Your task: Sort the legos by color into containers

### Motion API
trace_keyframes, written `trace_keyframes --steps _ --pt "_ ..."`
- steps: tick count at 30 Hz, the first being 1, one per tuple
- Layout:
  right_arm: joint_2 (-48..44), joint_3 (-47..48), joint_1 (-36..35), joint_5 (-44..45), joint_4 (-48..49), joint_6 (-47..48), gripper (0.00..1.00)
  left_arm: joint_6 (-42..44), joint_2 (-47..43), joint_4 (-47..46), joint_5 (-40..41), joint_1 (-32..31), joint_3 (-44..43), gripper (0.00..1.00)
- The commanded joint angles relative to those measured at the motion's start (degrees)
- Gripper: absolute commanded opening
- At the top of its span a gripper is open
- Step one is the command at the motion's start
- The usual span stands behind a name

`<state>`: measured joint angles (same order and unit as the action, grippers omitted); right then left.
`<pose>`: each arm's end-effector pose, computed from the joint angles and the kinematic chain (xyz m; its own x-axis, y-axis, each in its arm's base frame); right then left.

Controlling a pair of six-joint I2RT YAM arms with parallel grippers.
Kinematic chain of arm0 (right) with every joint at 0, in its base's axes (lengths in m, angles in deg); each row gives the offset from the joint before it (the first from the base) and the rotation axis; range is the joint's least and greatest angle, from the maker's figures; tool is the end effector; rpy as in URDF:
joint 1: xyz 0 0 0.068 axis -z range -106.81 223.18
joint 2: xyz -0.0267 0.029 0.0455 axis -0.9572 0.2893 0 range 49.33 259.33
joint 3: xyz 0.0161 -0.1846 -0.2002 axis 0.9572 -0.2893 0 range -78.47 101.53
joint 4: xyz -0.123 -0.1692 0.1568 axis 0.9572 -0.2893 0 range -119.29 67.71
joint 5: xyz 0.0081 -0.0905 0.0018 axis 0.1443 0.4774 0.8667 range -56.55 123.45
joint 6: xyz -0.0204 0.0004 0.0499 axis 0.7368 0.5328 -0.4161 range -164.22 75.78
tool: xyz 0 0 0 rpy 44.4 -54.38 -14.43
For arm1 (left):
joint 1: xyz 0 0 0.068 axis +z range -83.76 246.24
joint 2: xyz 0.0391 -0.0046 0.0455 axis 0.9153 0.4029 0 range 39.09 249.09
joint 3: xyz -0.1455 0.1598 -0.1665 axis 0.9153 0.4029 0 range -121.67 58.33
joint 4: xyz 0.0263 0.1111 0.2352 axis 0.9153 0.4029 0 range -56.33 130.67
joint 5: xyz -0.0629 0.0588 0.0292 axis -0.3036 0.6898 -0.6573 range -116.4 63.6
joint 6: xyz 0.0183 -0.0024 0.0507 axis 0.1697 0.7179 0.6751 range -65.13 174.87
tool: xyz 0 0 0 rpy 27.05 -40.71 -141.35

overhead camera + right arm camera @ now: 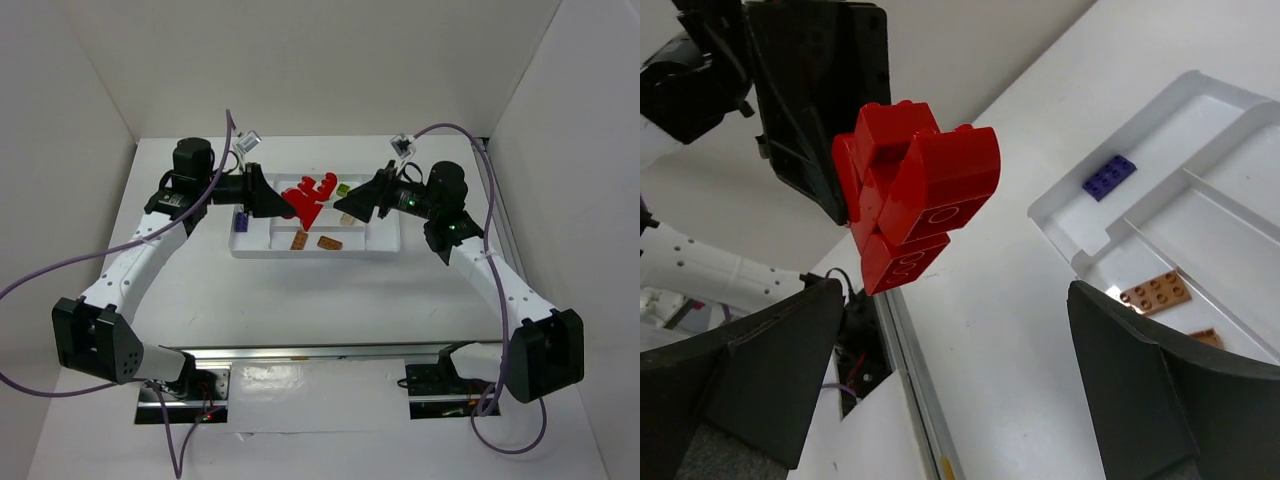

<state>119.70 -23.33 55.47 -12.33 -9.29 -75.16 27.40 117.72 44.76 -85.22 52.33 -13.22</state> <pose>0.2610 0.1102 0.3518 -0.4917 0.2194 -0.8427 -0.7480 0.3891 0.5378 0.2899 -0.1031 0.3727 -0.6899 -0.0750 -0.7200 0.6710 0.3069 -0.6749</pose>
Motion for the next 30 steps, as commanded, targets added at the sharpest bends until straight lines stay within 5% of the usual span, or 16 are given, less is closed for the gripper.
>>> trace_keyframes --steps 1,18,22,23,30 --pt "1.0 -1.95 1.45 -7.39 15.37 -5.79 1.0 -1.63 -0.67 -5.29 -5.06 0.38 0.09 0.0" --pt "7.67 2.17 0.93 -12.05 24.52 -12.03 0.98 -1.19 -1.29 -6.79 -6.3 0.38 1.85 0.0" --pt "10.13 2.17 0.93 -12.57 33.64 -17.04 0.88 -1.19 -1.29 -6.79 -6.3 0.38 1.85 0.0" --pt "10.14 2.17 0.93 -12.58 35.76 -19.83 0.78 -1.19 -1.29 -7.39 -6.3 0.38 1.85 0.0" --pt "12.95 1.64 0.4 -13.72 43.34 -25.31 0.52 -1.19 -1.29 -7.4 -6.3 0.38 1.85 0.0"
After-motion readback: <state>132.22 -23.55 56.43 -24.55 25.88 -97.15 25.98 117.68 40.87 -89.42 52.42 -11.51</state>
